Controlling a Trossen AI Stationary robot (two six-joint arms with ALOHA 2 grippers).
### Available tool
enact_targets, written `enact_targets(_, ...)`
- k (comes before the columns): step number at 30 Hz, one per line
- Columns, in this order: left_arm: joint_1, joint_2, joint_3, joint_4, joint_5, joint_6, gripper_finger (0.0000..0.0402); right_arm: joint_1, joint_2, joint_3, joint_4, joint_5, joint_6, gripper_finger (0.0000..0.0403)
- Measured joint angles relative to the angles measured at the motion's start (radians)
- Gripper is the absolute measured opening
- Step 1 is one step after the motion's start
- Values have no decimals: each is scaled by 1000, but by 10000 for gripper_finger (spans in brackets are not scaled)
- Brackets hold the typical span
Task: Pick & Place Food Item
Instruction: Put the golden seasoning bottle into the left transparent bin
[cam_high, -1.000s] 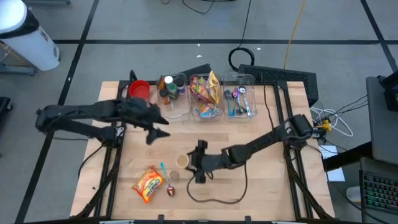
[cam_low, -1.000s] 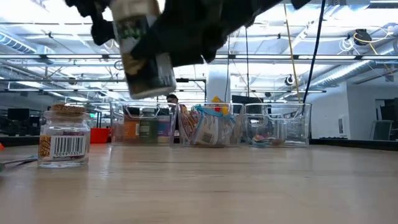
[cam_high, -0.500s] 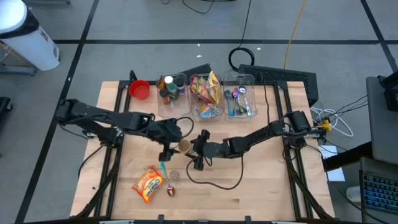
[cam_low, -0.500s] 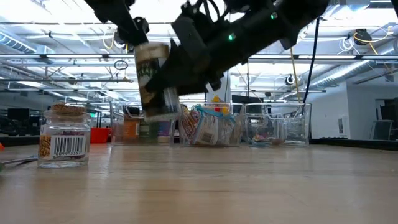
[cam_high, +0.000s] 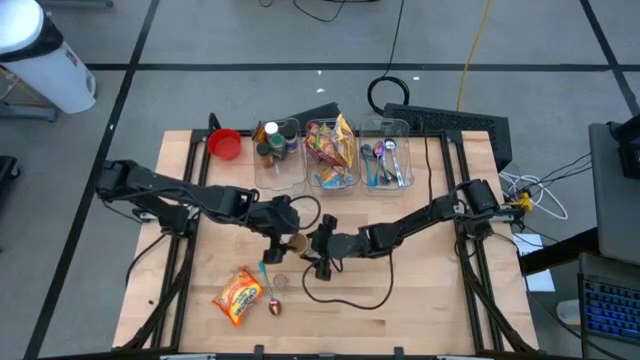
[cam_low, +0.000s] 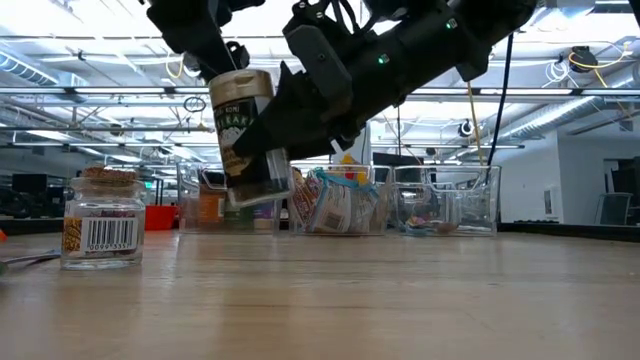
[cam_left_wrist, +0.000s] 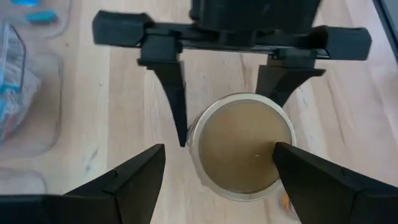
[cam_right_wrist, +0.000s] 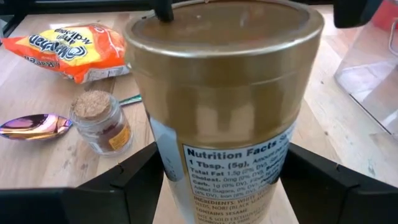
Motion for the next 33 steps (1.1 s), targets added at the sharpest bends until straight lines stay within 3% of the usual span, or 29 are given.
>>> enact_targets(20, -11, -8, -2, -3, 174, -36, 317, 0, -3, 4, 29, -6, -18, 264)
enact_targets(26, -20, -8, -2, -19, 116, -112, 349, -2, -3, 4, 32, 2, -14, 264)
enact_targets(33, -21, -8, -3, -8, -2, -79, 359, -6, -5, 4, 55, 20, -13, 264)
